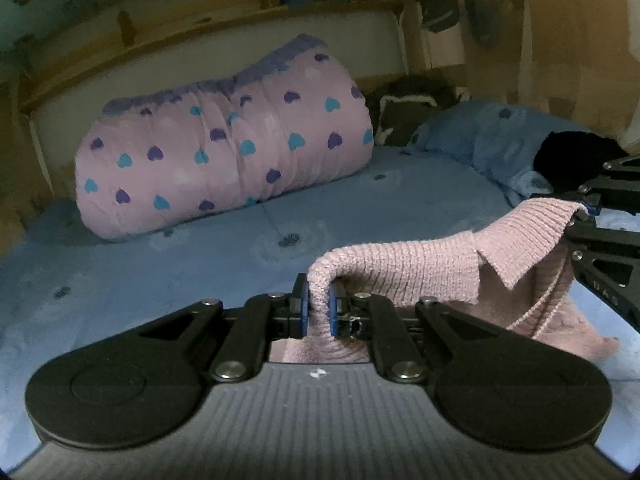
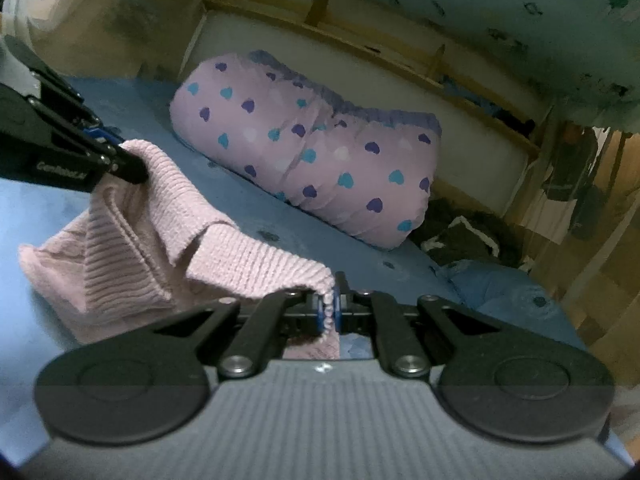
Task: Fold small clothes
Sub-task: 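Lift the hem with both grippers and fold it over toward the collar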
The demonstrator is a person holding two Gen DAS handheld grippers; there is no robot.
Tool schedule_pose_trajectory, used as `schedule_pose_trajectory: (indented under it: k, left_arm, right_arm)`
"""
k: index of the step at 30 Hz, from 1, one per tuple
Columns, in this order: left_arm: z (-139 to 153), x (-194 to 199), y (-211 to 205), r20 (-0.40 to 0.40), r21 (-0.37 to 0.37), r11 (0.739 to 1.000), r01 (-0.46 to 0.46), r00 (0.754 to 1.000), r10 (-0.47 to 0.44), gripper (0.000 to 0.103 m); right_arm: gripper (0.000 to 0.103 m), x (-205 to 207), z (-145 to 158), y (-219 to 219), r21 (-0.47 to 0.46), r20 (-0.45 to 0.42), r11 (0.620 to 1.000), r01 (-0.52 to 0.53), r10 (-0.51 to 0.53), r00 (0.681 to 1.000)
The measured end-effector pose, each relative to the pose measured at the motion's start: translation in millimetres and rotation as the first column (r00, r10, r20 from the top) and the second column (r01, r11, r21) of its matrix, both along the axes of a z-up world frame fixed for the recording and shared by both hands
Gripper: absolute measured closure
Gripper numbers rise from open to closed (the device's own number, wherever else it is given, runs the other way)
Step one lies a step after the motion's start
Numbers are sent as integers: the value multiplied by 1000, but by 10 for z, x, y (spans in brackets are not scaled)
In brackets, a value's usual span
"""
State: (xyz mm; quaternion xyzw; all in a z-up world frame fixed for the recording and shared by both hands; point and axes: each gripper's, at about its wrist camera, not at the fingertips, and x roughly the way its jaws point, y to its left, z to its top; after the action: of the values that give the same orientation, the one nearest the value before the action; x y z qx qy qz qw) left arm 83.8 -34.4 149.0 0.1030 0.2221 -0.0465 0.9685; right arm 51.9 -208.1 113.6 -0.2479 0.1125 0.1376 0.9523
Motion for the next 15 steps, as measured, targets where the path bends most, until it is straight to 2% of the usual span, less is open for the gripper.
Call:
schedule_pose_trajectory:
  k: [8,15]
  left_arm:
    - [-637,812,48,-111,-2,1000,-7,994,7,91]
    - [-1137,1243,106,-201,-20,1000,-14,979,10,91]
  right_arm:
    - [96,726,-390,42,1,-99,1000,27,-27,995]
    - [95,1133,-763,74,23,-205,999,42,-37,978]
